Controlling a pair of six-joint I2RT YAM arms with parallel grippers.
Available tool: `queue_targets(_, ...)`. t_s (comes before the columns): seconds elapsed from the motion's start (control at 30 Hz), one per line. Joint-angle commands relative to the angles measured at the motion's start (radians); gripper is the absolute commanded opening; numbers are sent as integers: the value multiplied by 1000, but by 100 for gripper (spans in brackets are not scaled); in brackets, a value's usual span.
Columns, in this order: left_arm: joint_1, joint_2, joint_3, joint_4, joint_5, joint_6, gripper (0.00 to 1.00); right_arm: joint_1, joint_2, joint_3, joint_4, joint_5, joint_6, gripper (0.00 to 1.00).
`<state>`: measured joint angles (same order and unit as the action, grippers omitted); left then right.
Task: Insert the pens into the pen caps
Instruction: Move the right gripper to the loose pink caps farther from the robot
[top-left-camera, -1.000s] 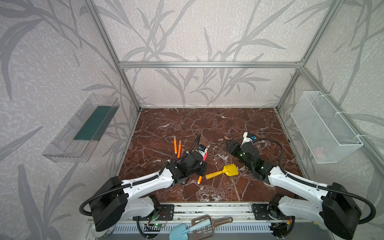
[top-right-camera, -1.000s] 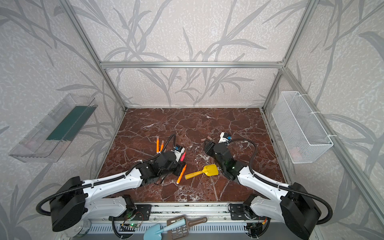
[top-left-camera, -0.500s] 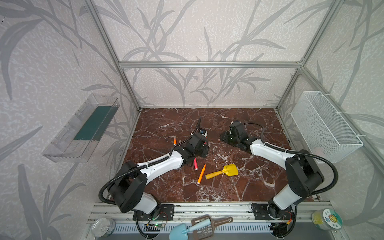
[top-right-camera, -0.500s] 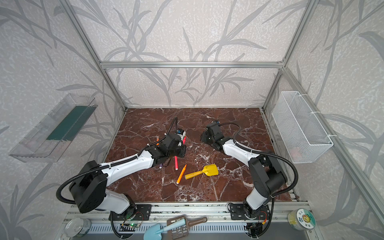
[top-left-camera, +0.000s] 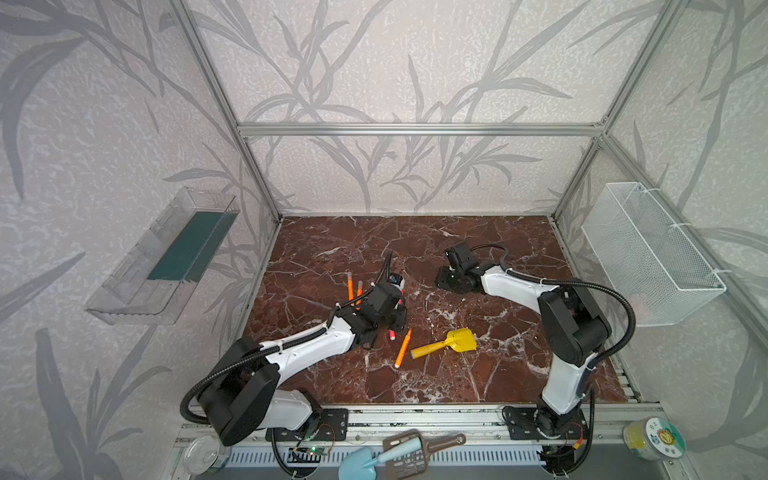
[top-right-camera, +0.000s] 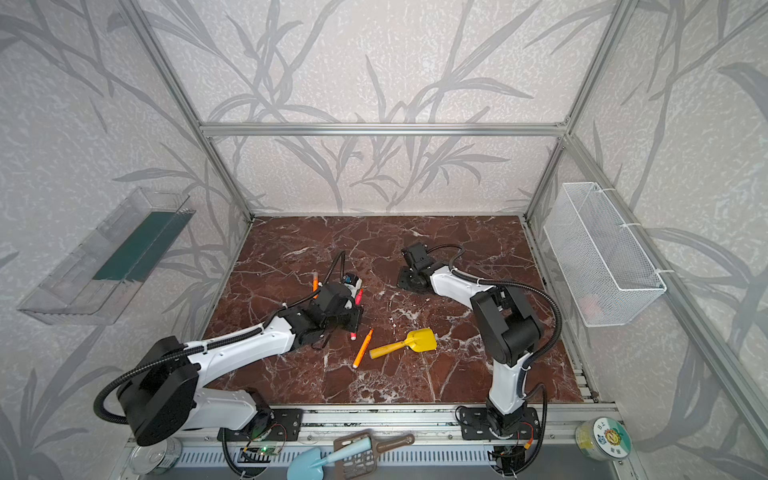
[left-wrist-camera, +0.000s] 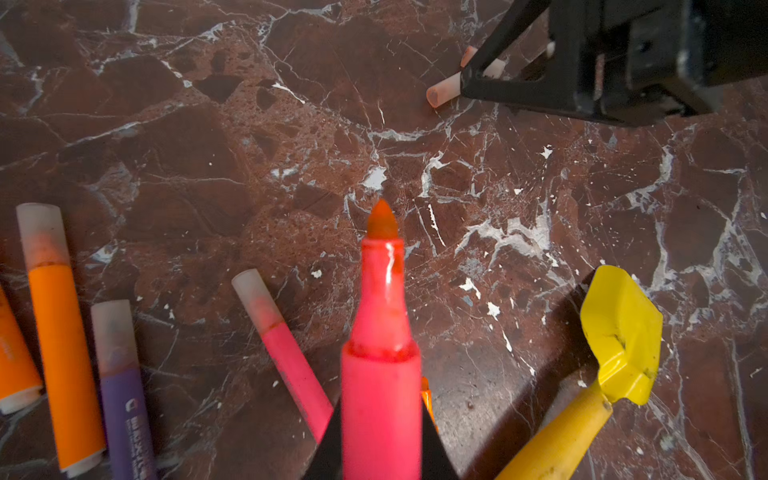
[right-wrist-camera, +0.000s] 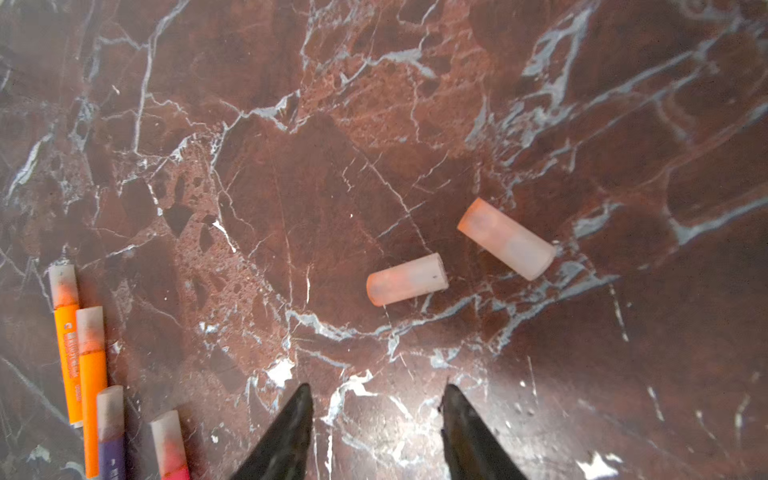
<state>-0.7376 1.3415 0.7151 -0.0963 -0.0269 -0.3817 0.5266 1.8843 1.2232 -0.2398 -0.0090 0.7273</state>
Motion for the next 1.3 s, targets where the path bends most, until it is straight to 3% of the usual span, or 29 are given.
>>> queue_targets(0.0, -2, -50, -25, 22, 3, -5, 0, 6, 36, 61, -95, 35, -26, 50)
queue_targets(0.77, -3, 15, 34, 2, -25, 26, 0, 2, 264, 307, -164, 44, -32, 48)
queue_targets(1.27, -1, 36, 59, 6, -25, 35, 0, 24, 295, 344, -241, 168, -81, 39)
